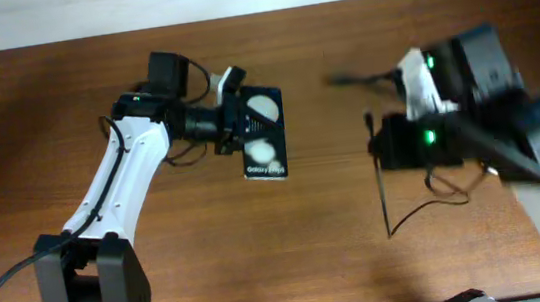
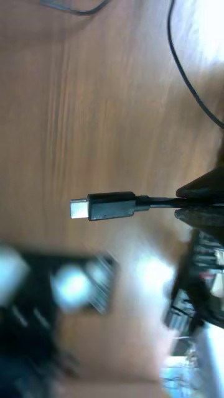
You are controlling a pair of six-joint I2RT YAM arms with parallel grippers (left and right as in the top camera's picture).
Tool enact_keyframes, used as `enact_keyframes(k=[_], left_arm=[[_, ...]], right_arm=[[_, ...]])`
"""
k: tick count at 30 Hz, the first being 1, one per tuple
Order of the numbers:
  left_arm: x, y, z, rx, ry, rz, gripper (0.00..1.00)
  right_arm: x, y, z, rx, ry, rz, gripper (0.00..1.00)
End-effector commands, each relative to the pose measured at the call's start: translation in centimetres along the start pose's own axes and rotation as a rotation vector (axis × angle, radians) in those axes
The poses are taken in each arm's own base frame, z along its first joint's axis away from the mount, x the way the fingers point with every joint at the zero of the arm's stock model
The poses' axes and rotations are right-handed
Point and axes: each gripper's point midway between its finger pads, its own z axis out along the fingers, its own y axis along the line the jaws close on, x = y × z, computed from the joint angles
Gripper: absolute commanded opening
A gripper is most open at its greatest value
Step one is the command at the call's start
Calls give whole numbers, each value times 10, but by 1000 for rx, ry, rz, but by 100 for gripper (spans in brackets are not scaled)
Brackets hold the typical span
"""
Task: Plug charger to phone and switch on socket
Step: 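Bring the cable plug up to the phone's bottom port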
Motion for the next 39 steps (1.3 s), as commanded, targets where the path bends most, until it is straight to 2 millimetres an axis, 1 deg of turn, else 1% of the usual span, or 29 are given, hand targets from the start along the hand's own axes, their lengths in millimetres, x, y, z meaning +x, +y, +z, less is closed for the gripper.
enact_keyframes(k=[1, 2, 3, 4, 5, 6, 7, 8, 9, 10, 12, 16, 19, 21, 23, 27, 30, 34, 39], left_arm=[[-19, -20, -1, 57, -34, 4, 0], [-27, -25, -2, 68, -52, 15, 0], [-36, -32, -2, 83, -73, 33, 0], [-42, -38, -3, 96, -90, 53, 0], [-46, -42, -4, 105, -99, 51, 0], [-51, -48, -5, 119, -110, 41, 0], [-55, -53, -6, 133, -119, 15, 0], [-56, -54, -6, 138, -118, -18, 0], [-55, -56, -7, 149, -108, -39, 0], [-53, -58, -7, 160, -93, -37, 0], [-48, -61, -7, 177, -69, -34, 0], [-48, -62, -7, 177, -71, 4, 0], [-49, -62, -7, 176, -74, 13, 0], [-50, -65, -6, 181, -76, 39, 0], [-48, -68, -3, 186, -68, 58, 0], [-46, -70, 0, 189, -58, 79, 0], [-46, -70, 0, 187, -63, 128, 0], [-47, -69, -1, 187, -67, 127, 0], [-43, -72, -6, 213, -41, 129, 0]], right_arm=[[34, 38, -19, -102, 6, -110, 4], [39, 40, -18, -86, 3, -86, 4], [39, 36, -16, -29, -17, -36, 4], [40, 37, -10, -5, -28, 0, 4], [41, 45, -3, -24, -27, -18, 4], [44, 58, 14, -56, -18, -41, 4], [48, 66, 31, -78, -10, -36, 4], [50, 70, 46, -89, -5, -23, 4], [50, 72, 66, -91, -16, -37, 4], [46, 69, 77, -73, -33, -37, 4], [42, 68, 87, -61, -44, -36, 4], [34, 75, 91, -80, -68, -38, 4], [32, 78, 95, -87, -65, -37, 4], [34, 86, 103, -118, -36, -36, 4], [33, 86, 108, -112, -30, -36, 4], [28, 90, 107, -125, -51, -37, 4], [26, 88, 107, -114, -61, -26, 4], [27, 84, 108, -99, -58, -7, 4], [26, 83, 108, -93, -63, 9, 4]])
